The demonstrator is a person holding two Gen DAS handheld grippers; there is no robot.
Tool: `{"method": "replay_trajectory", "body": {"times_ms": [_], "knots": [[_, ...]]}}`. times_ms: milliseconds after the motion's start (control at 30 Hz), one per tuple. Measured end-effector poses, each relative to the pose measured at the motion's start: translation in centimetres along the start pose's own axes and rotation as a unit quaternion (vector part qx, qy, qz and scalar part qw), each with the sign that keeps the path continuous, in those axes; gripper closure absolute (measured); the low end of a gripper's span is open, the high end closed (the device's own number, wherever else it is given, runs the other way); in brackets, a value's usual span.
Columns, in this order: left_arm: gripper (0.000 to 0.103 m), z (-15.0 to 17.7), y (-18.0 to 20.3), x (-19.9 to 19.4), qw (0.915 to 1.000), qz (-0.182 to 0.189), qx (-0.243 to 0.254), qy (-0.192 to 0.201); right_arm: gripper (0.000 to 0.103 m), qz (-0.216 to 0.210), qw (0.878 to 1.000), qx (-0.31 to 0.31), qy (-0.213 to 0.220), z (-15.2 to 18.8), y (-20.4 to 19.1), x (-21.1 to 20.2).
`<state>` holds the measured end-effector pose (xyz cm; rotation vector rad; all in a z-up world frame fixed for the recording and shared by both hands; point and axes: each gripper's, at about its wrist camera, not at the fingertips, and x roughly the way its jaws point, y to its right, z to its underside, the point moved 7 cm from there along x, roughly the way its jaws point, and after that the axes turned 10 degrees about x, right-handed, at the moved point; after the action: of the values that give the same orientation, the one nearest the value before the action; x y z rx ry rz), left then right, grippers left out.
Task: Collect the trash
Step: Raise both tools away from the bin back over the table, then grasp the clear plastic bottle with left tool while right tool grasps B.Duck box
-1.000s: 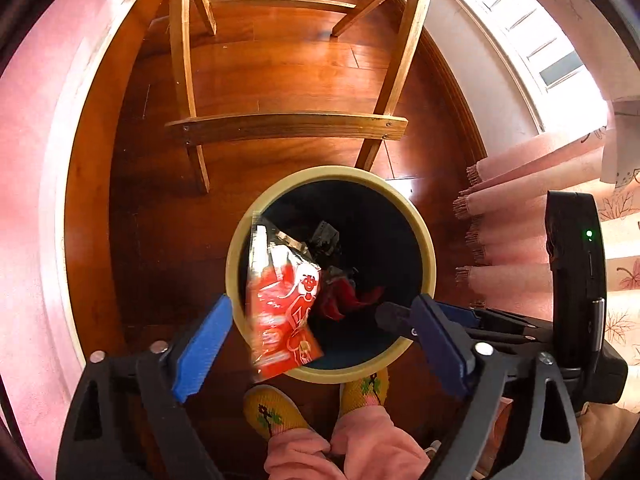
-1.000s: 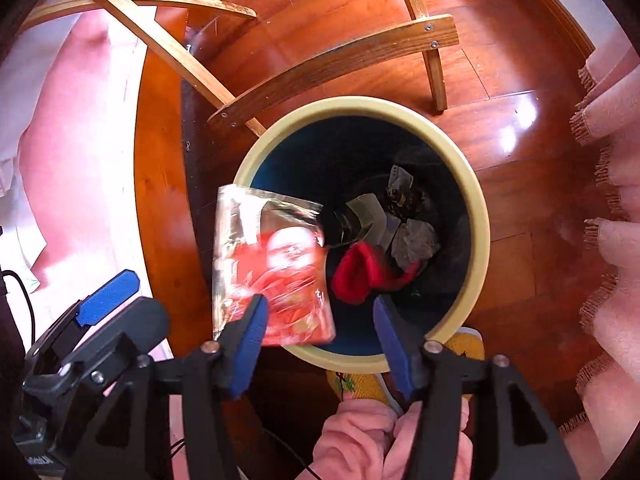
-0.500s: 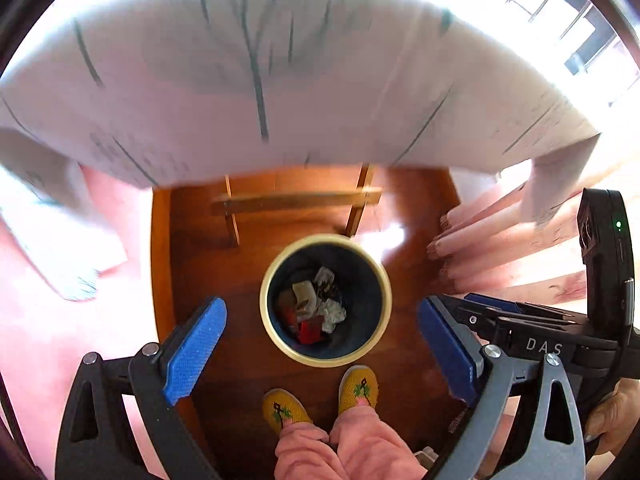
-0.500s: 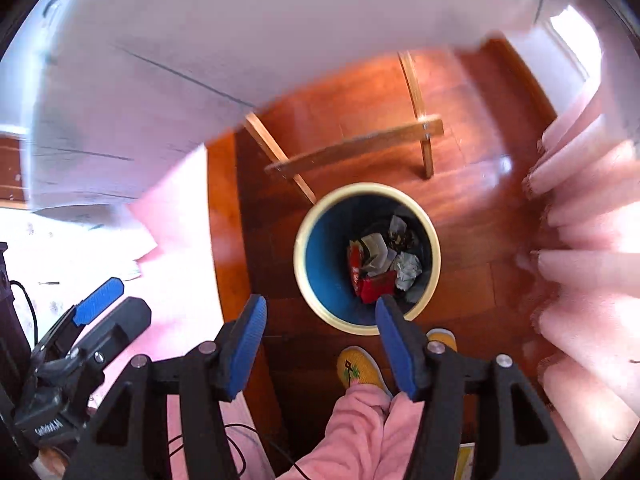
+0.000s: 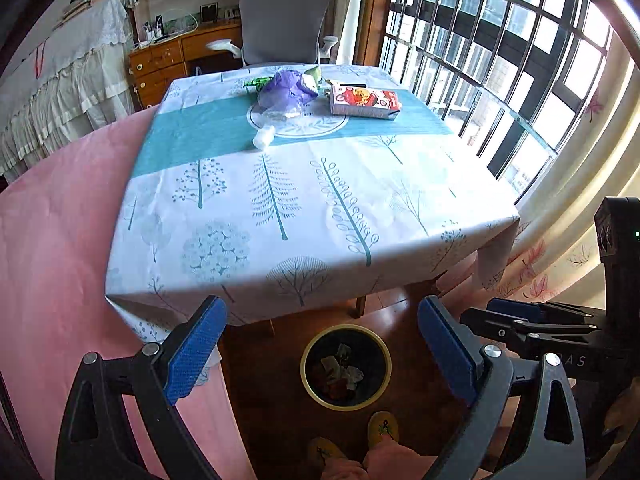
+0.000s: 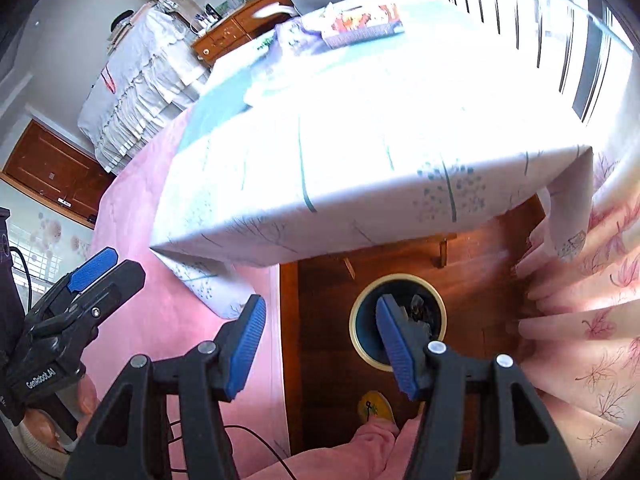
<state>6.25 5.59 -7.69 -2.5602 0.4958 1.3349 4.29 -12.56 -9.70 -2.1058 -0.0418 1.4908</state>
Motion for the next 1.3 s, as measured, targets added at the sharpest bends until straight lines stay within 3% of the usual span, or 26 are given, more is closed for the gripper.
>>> {"method": "replay_trajectory", "body": {"times_ms": [300, 500, 800, 1000, 1300], "knots": [[0.007, -6.9, -3.6, -4.8, 0.9959, -0.053, 0.032, 0.065, 0.045, 0.023, 0.996, -0.059, 0.063, -5.4, -4.5, -4.4], [0.007, -10.1, -5.8, -3.4, 0.9962, -0.060, 0.013, 0.061, 0.044, 0.015, 0.992, -0.082, 0.091, -9.7, -6.3, -5.3], [0.007, -14.9, -8.1, 5.9, 0.9956, -0.092, -0.011, 0.013, 0.037, 0.040, 0.983, -0.151, 0.094, -20.2, -5.1, -1.0], [0.007, -17.6, -9.5, 14.3, 0.9898, -0.115, -0.057, -0.062, 0.032, 0.060, 0.971, -0.217, 0.084, -28.3, -3.7, 3.2], [0.007, -19.8, -10.9, 23.8, 0.9738, -0.151, -0.096, -0.140, 0.030, 0.122, 0.913, -0.385, 0.056, -36.2, -1.8, 11.6]]}}
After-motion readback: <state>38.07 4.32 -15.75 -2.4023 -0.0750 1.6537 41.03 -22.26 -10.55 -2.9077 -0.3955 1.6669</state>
